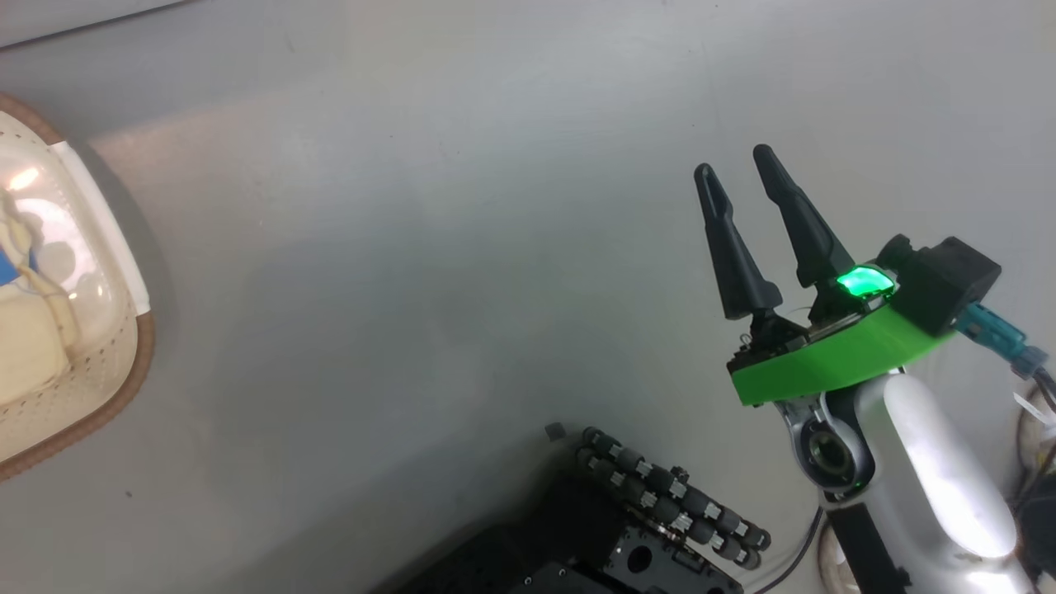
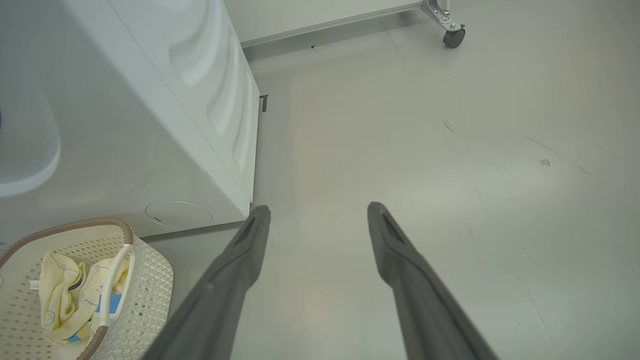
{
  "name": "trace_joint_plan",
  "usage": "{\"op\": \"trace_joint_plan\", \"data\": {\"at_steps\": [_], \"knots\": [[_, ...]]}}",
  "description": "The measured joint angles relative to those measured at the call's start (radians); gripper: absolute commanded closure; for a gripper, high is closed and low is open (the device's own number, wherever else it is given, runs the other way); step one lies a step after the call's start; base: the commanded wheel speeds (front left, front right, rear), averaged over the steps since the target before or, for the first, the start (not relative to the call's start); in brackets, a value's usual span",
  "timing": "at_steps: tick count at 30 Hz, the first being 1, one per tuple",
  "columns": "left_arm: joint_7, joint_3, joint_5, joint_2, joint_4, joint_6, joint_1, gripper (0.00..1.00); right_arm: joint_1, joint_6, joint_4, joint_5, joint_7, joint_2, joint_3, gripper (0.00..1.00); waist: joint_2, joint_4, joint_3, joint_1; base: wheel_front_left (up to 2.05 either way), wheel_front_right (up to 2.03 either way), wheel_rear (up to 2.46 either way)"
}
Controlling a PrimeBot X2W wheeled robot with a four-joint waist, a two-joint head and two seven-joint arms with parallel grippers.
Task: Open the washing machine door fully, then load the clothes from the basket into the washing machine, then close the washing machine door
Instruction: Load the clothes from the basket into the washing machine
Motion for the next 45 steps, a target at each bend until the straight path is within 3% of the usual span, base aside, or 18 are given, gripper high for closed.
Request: {"op": "trace_joint_plan", "data": {"at_steps": [6,17,18,19,20,35,45], "knots": [[0.102,-0.025,-0.01,-0.043,0.135,-0.009,-0.068,1.0,0.038,0.0,-0.011,0.0,0.0,0.0,-0.018,0.0,0.0,0.01,0.016,0.0,0.0,0.0,0.0],[0.195,-0.054,-0.015,-0.078,0.24,-0.026,-0.16,1.0,0.04,0.0,-0.017,0.001,0.0,0.0,-0.018,0.0,0.0,0.017,0.023,0.0,0.0,0.0,0.0],[0.195,-0.054,-0.019,-0.079,0.244,-0.026,-0.164,0.6,0.04,0.0,-0.017,0.001,0.0,0.0,-0.018,0.0,0.0,0.018,0.023,0.0,0.0,0.0,0.0],[0.193,-0.051,-0.026,-0.084,0.246,-0.024,-0.167,0.11,0.039,0.0,-0.017,0.001,0.0,0.001,-0.018,0.0,0.0,0.018,0.023,0.0,0.0,0.0,0.0],[0.186,-0.049,-0.033,-0.09,0.247,-0.022,-0.167,0.0,0.038,0.0,-0.017,0.002,0.0,0.001,-0.017,0.0,0.0,0.017,0.023,0.0,0.0,0.0,0.0],[0.081,-0.031,-0.08,-0.085,0.225,-0.03,-0.071,0.0,-0.014,0.0,-0.008,0.005,0.0,0.001,-0.003,0.0,0.0,0.02,-0.014,0.0001,0.0,0.0,0.0],[-0.086,-0.005,-0.128,-0.118,0.14,0.002,0.156,0.0,-0.014,0.0,0.002,-0.041,0.0,0.001,-0.049,0.0,0.0,0.082,-0.086,0.0,0.0,0.0,0.0]]}}
